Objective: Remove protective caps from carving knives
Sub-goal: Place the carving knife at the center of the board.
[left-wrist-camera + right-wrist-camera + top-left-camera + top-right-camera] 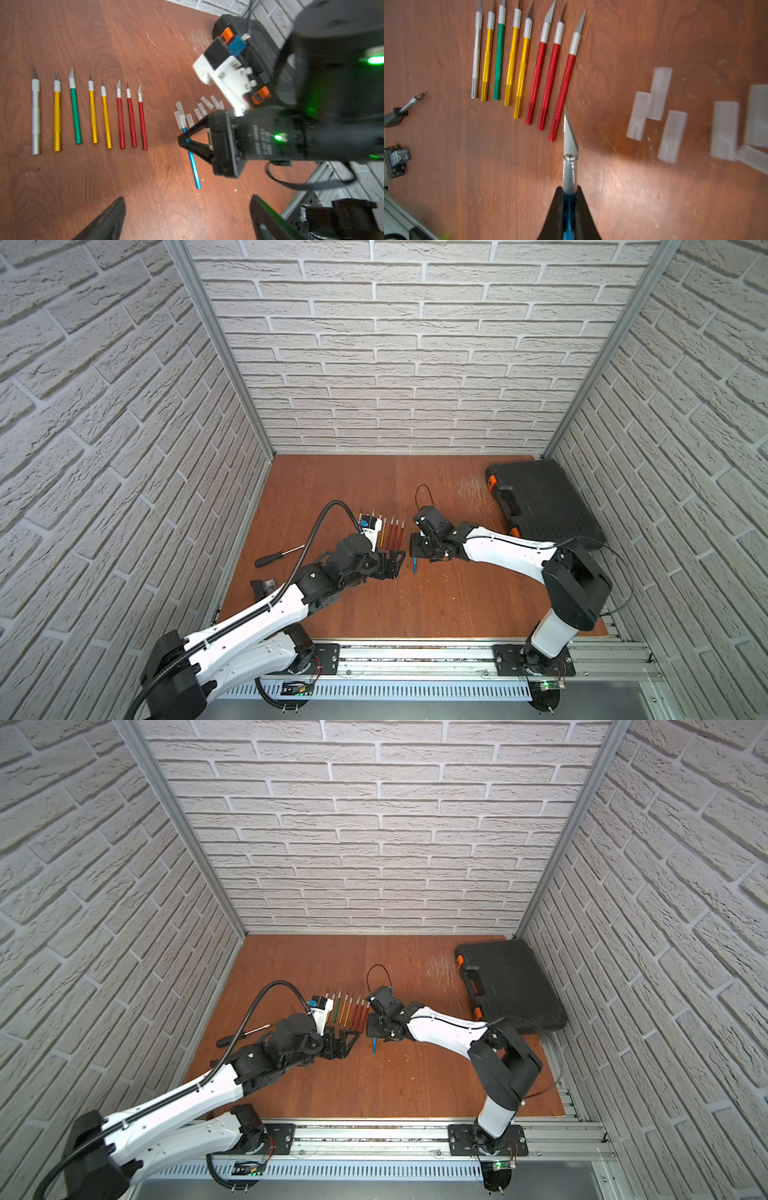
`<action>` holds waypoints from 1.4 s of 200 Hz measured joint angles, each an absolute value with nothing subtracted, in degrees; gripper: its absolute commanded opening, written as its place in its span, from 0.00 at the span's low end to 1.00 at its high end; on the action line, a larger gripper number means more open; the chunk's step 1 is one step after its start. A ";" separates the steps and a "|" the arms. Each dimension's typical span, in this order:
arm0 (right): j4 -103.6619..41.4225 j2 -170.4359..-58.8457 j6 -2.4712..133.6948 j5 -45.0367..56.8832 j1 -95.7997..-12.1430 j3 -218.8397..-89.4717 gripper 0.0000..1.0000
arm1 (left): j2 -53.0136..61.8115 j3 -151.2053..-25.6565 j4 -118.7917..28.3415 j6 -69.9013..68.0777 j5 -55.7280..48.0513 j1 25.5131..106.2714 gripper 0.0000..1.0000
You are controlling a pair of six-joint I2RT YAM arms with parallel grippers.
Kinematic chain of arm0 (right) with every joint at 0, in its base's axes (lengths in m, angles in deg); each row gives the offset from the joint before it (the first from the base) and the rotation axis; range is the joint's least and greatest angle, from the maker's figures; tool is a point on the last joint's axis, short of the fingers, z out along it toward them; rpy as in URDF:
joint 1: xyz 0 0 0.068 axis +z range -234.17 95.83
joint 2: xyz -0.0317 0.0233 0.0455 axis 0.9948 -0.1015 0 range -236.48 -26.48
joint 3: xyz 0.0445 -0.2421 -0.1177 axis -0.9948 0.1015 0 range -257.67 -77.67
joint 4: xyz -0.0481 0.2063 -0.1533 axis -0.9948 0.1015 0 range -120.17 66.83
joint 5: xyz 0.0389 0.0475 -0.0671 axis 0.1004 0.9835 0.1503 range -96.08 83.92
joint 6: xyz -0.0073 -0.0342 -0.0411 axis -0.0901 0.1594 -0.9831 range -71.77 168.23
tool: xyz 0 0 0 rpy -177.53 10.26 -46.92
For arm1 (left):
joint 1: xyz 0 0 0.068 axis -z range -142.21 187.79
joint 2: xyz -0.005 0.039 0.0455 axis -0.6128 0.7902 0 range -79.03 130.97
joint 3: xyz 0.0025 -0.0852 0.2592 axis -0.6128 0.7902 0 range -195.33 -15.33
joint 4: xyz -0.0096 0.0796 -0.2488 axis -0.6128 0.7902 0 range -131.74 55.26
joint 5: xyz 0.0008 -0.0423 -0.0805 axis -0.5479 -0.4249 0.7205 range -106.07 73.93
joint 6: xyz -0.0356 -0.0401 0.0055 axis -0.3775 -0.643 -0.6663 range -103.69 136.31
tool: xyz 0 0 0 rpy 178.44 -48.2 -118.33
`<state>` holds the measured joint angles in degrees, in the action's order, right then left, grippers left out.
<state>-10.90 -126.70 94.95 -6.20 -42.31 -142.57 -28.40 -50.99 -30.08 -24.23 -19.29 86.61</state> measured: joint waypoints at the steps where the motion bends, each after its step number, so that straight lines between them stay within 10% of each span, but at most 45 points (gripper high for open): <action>1: -10.92 -126.85 94.97 -6.20 -42.31 -142.70 0.04 | -28.70 -50.92 -30.00 -24.16 -19.34 86.61 0.98; 70: -11.58 -137.41 99.34 -6.00 -44.60 -151.14 0.09 | -43.50 -50.18 -23.55 -20.97 -21.74 86.68 0.98; 280: -7.82 -143.97 98.51 -9.47 -47.31 -157.67 0.33 | -39.41 -49.30 -22.24 -20.77 -21.80 86.74 0.98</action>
